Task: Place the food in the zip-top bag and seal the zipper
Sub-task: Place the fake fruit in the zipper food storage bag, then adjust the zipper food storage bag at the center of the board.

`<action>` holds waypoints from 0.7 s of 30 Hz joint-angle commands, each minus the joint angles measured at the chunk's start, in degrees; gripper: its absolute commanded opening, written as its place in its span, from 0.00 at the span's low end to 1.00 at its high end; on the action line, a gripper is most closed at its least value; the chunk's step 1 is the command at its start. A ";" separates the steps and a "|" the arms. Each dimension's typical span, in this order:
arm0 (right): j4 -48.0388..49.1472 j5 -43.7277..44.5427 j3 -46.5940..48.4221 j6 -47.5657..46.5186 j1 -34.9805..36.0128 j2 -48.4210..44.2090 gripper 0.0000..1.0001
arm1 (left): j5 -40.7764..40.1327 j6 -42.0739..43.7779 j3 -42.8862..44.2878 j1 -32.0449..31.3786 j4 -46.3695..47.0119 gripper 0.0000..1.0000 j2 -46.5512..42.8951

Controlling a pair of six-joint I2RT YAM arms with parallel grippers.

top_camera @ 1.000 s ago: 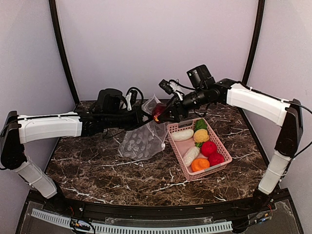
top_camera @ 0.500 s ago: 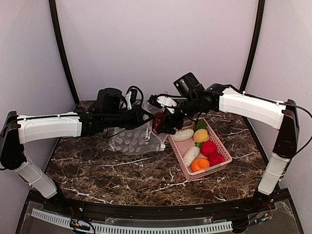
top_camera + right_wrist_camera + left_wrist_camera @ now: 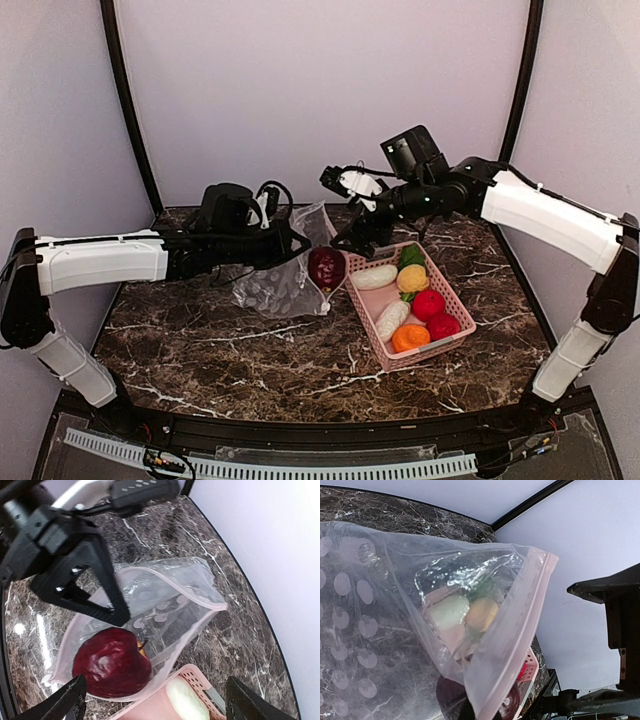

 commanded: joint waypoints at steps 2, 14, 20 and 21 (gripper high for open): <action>1.69 3.10 0.35 5.96 -2.24 3.26 0.86 | -0.22 0.04 1.84 -0.23 -1.30 0.01 -0.20; -0.59 -1.45 4.44 10.08 -5.41 10.08 0.39 | 0.48 0.69 2.31 -0.22 -2.08 0.01 -0.14; -6.15 -6.31 9.89 10.47 -5.85 10.57 0.00 | -0.66 1.58 2.65 -0.17 -3.76 0.01 0.19; -7.93 -7.35 11.77 10.53 -5.85 10.51 0.00 | -1.58 1.79 3.51 -0.16 -4.51 0.01 0.24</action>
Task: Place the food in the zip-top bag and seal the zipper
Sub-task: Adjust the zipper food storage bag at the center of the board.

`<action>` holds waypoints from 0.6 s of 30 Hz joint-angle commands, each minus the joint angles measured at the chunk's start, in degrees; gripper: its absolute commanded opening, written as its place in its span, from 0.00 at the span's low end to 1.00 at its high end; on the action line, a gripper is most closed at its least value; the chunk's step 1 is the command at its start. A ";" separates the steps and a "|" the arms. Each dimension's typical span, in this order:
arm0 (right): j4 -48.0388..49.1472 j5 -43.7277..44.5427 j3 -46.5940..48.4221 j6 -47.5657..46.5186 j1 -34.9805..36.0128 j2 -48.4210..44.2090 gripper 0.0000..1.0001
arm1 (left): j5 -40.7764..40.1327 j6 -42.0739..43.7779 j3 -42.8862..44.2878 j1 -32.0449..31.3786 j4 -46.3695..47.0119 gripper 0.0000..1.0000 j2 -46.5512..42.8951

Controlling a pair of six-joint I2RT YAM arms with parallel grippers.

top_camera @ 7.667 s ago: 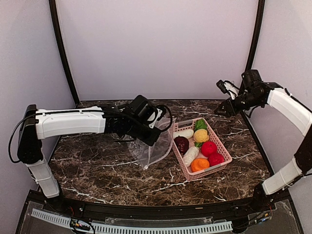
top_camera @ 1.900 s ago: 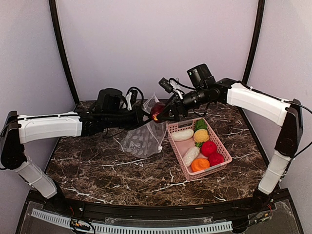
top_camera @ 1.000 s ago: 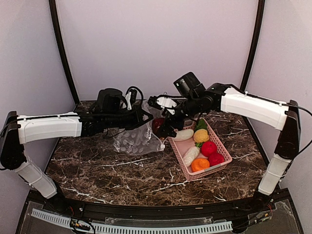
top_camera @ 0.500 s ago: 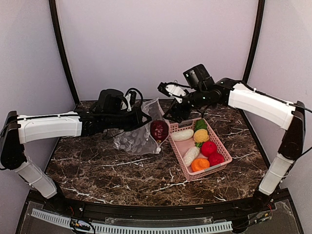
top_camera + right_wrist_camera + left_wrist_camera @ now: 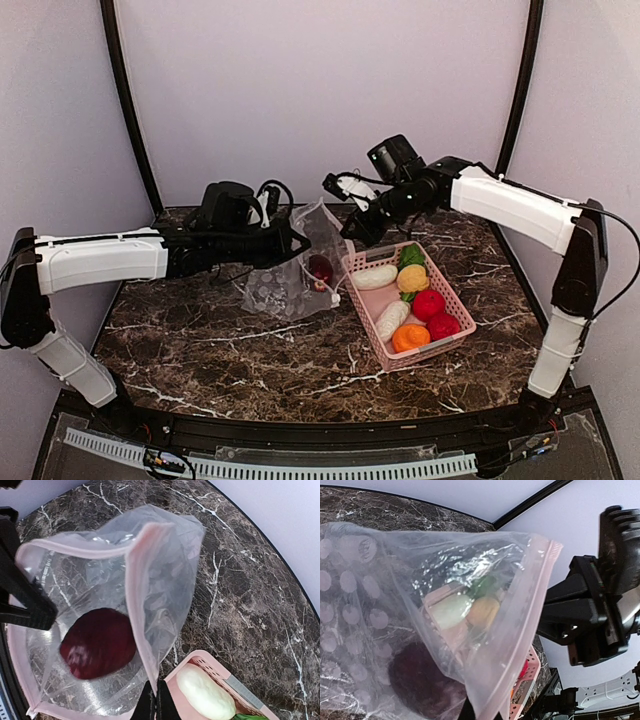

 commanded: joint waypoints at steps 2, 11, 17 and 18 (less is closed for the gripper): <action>-7.21 -6.21 10.18 0.74 -0.34 -0.57 0.00 | -4.03 3.50 5.32 0.01 -8.71 0.01 1.47; -9.09 -8.09 10.00 1.69 -0.43 -0.01 0.00 | -11.30 16.70 18.76 1.35 -30.31 0.01 2.27; -9.23 -7.26 14.71 1.60 -0.88 1.46 0.00 | -15.08 26.84 28.85 1.42 -41.37 0.01 3.51; -9.51 -7.29 15.93 1.43 -1.01 1.80 0.00 | -15.58 28.88 31.50 1.47 -44.34 0.01 4.39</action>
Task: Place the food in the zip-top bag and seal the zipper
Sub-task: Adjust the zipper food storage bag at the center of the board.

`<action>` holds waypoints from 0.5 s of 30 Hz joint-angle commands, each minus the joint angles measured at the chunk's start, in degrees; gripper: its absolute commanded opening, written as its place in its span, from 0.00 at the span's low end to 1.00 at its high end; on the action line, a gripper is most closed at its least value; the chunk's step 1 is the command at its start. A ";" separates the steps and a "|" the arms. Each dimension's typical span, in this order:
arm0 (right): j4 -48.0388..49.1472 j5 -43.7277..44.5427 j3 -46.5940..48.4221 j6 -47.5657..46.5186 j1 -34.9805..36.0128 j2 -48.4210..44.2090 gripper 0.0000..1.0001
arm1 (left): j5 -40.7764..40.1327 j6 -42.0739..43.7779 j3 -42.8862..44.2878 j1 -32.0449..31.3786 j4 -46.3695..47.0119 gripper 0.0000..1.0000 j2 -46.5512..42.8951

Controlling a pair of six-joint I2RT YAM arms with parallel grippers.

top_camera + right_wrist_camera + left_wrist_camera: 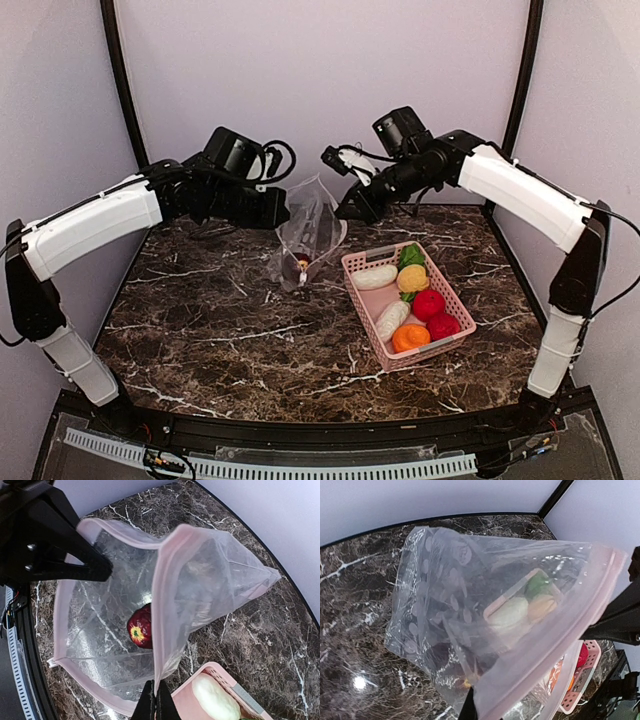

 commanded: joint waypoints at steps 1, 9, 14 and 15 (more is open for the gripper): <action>-0.77 -0.45 5.52 -0.37 -0.92 1.69 0.00 | -5.07 10.50 10.16 0.34 -12.93 0.01 0.99; 0.96 -6.17 7.25 -6.15 -1.54 1.42 0.12 | -7.43 18.80 13.80 1.46 -15.04 0.01 3.03; -0.66 -10.53 5.60 -11.25 -3.73 -1.02 0.40 | -2.84 22.04 5.45 3.39 -6.01 0.01 4.02; -1.04 -11.59 4.10 -12.34 -4.55 -2.44 0.46 | -1.68 20.27 4.05 4.55 -4.63 0.01 4.03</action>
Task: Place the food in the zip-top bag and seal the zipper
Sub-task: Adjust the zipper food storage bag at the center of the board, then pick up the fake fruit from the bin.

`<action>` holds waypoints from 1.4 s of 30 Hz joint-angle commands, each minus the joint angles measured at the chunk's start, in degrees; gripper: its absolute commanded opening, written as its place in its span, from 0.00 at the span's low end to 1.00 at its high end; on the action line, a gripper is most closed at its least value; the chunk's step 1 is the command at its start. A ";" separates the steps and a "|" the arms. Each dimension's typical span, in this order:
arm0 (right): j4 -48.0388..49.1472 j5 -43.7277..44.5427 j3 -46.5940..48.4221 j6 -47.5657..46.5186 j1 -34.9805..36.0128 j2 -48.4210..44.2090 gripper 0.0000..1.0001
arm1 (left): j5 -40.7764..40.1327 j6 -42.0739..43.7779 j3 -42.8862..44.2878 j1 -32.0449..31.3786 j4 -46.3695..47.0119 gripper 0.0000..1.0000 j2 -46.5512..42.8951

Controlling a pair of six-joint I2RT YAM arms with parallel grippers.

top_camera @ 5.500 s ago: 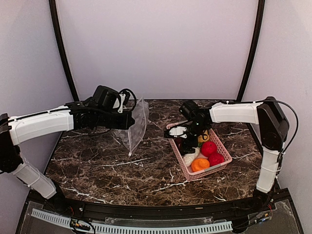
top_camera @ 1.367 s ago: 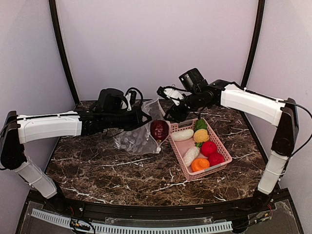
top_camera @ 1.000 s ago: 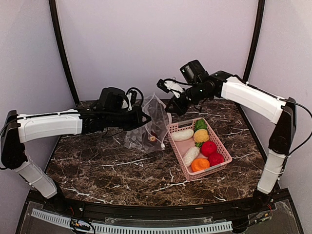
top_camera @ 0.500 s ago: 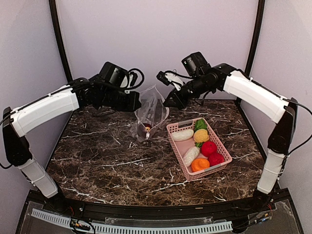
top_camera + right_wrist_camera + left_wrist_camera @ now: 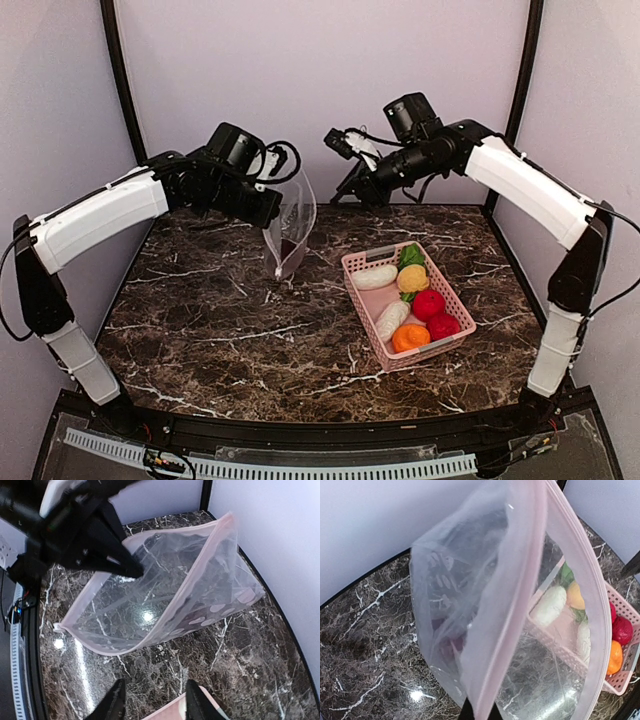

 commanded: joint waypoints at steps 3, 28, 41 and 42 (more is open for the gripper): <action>-1.47 -6.71 -8.40 -7.71 -5.37 -8.99 0.54 | 11.68 0.31 -9.90 3.50 9.34 0.01 -1.22; 12.03 13.24 -52.00 -13.00 -13.99 -26.09 0.53 | 21.82 -5.62 -25.33 1.63 23.56 0.01 -11.84; 11.42 17.04 -47.89 -22.47 -14.62 -19.57 0.55 | 20.05 -5.83 -26.09 0.72 23.69 0.01 -13.96; 11.37 17.57 -47.41 -23.35 -14.63 -18.54 0.55 | 20.02 -5.87 -26.04 0.52 23.53 0.01 -14.05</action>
